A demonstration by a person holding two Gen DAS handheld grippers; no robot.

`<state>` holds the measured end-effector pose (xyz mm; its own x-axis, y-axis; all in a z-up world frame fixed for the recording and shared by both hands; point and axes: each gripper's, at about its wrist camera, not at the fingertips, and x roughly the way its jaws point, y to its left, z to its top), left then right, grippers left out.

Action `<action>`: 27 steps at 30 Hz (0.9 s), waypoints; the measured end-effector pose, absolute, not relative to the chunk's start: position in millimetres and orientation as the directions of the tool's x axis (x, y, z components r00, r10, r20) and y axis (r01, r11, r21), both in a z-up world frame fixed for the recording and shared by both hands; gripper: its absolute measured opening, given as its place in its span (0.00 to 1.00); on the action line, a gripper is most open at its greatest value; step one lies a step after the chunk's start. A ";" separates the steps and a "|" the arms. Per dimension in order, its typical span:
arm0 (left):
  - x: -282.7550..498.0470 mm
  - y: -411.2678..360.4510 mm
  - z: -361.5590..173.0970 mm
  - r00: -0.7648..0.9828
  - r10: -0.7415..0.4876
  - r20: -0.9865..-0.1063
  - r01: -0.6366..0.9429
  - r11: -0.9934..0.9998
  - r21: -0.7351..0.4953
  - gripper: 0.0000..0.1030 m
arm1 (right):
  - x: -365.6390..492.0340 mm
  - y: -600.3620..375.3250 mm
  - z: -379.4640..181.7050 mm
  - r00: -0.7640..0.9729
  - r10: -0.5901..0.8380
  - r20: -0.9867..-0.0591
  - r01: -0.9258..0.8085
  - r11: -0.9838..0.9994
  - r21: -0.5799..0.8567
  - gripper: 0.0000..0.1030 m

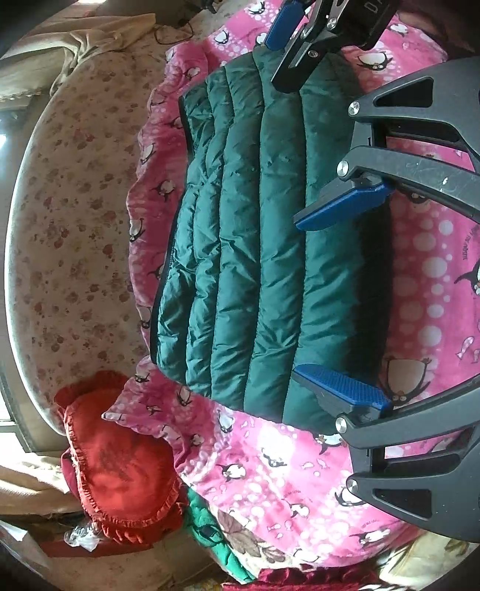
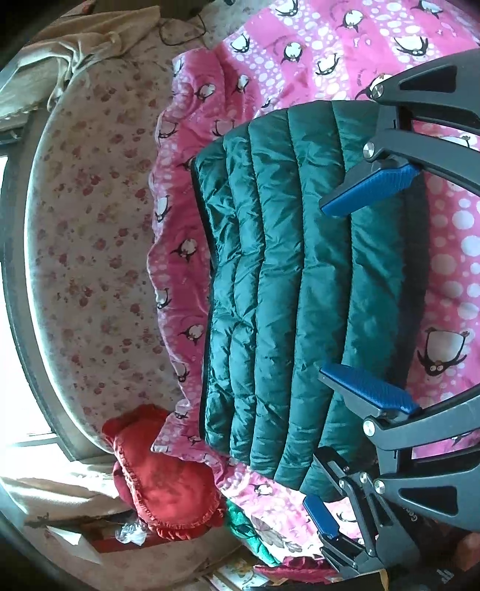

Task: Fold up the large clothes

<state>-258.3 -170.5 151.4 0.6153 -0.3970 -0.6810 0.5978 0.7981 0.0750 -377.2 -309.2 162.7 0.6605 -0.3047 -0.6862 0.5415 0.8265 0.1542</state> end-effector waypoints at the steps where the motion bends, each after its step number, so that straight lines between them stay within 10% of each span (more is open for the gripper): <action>1: -258.5 -170.5 151.7 0.615 -0.396 -0.682 0.597 0.799 0.073 0.73 | -377.5 -308.3 163.2 0.662 -0.303 -0.685 0.541 0.826 0.157 0.78; 27: -264.6 -171.4 152.7 0.607 -0.417 -0.676 0.594 0.804 0.038 0.73 | -382.5 -302.0 161.8 0.626 -0.336 -0.704 0.580 0.803 0.133 0.79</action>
<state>-264.6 -171.4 152.7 0.6075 -0.4168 -0.6762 0.5938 0.8037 0.0381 -382.5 -302.0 161.8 0.6263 -0.3357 -0.7036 0.5804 0.8033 0.1334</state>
